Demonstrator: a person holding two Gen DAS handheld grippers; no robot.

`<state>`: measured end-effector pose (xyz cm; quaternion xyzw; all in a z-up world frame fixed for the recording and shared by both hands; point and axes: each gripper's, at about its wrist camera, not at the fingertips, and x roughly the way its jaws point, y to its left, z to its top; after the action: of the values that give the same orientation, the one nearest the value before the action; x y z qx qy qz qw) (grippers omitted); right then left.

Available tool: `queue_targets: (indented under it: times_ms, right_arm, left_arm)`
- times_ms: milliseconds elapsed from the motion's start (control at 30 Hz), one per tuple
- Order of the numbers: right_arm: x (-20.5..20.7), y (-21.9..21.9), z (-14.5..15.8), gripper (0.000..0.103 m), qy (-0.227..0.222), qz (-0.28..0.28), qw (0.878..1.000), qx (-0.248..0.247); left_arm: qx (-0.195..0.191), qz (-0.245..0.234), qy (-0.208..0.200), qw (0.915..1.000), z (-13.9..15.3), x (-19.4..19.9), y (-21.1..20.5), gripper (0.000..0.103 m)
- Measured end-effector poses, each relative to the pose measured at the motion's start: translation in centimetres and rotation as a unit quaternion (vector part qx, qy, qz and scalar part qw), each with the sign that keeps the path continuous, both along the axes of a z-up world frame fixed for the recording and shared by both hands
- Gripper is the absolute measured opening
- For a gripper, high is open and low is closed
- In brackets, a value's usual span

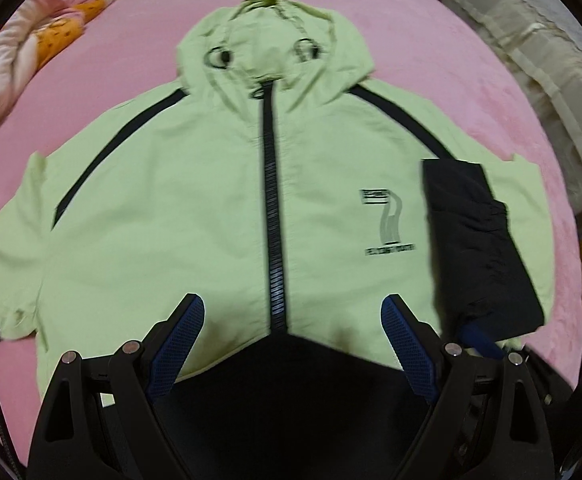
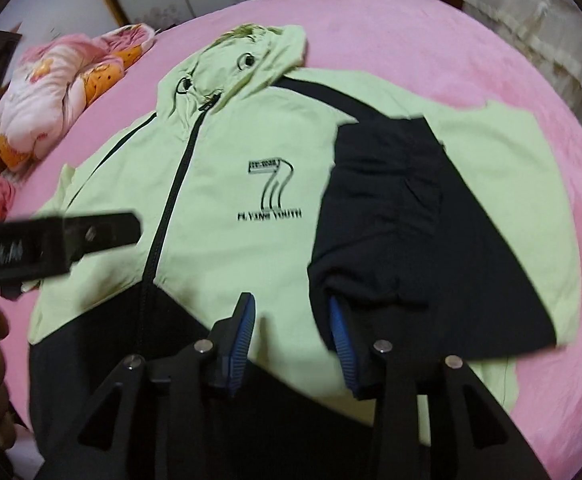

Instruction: Fold large clothes

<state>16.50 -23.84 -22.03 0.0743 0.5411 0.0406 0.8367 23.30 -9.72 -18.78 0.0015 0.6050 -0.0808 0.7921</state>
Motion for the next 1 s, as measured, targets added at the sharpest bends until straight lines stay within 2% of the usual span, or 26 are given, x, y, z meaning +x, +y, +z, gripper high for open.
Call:
queue_targets:
  times_ms: [133,333,567,767,1000]
  right_arm:
    - [-2.0,-1.2,0.5,0.039,0.013,-0.029,0.999,0.014]
    - [-4.7,-4.3,2.3,0.039,0.003,-0.071,0.997,0.009]
    - [-5.7,-8.4,2.3,0.039,0.001,-0.11,0.994,0.008]
    - [-6.9,-11.1,1.3,0.039,0.013,-0.127,0.992,0.013]
    - [-7.8,-13.3,0.4,0.039,0.023,-0.14,0.99,0.011]
  left_arm:
    - [-0.013,-0.032,-0.004,0.9994,0.4,0.2,-2.9,0.089]
    - [-0.017,-0.082,-0.003,0.9965,0.2,0.0,-8.4,0.089]
    - [-0.014,-0.113,0.025,0.9932,-2.2,-0.6,-14.6,0.089]
    - [0.02,-0.115,0.042,0.9923,-5.2,-0.6,-17.7,0.089]
    - [0.057,-0.107,0.052,0.9913,-7.5,-0.1,-19.0,0.09]
